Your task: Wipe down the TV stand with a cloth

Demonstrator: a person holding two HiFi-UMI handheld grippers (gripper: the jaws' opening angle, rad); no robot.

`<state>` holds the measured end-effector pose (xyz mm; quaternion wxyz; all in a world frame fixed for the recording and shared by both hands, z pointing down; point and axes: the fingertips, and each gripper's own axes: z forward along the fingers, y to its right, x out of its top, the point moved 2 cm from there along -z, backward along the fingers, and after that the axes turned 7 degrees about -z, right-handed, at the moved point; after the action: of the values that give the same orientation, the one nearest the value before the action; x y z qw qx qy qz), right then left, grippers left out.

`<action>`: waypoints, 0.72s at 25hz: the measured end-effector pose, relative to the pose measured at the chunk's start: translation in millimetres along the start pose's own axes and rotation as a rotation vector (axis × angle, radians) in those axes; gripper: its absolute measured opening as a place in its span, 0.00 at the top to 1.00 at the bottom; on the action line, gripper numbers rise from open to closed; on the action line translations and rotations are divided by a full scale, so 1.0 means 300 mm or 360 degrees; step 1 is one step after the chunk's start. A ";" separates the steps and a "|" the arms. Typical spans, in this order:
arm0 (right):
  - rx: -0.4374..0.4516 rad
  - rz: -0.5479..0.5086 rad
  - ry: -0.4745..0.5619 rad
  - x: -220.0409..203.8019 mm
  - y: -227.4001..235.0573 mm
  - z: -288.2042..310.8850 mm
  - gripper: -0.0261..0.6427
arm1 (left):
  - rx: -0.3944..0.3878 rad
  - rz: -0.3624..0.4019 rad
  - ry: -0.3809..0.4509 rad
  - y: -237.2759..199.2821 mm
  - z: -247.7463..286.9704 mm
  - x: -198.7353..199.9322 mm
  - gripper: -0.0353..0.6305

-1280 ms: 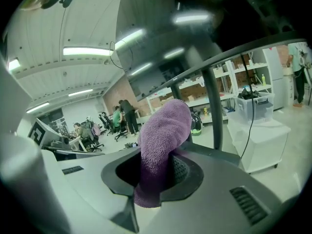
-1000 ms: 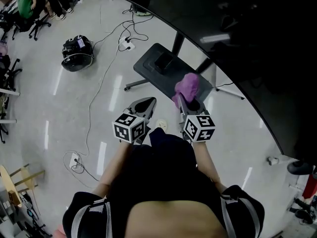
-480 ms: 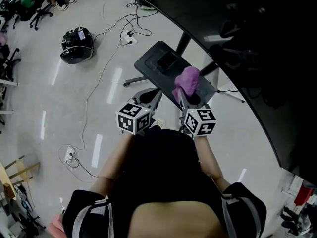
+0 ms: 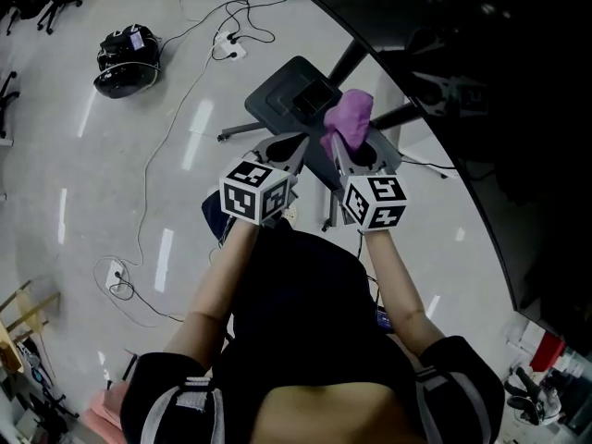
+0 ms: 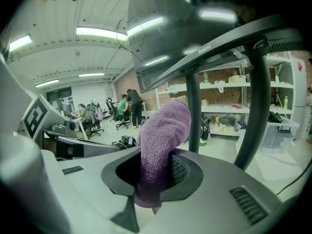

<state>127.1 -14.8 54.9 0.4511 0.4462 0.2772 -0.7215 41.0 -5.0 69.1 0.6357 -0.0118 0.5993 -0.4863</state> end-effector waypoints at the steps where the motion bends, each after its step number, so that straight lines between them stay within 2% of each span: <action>1: -0.0012 -0.0009 0.0002 0.014 0.013 0.022 0.83 | -0.0006 -0.0022 0.0001 -0.014 0.017 0.007 0.94; 8: -0.0102 -0.0065 0.0064 0.110 0.102 0.114 0.83 | -0.0039 0.0005 0.0033 -0.041 0.095 0.083 0.94; 13: -0.0171 -0.0109 0.0099 0.127 0.169 0.201 0.83 | -0.0096 -0.0033 0.0067 -0.076 0.157 0.104 0.94; 18: -0.0262 -0.0231 0.0153 0.196 0.212 0.228 0.83 | -0.0089 0.0057 0.0080 -0.055 0.185 0.133 0.94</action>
<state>145.9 -121.3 33.2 0.4191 0.4203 0.3884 -0.7049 66.5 -70.4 64.6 0.6284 -0.0066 0.6286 -0.4581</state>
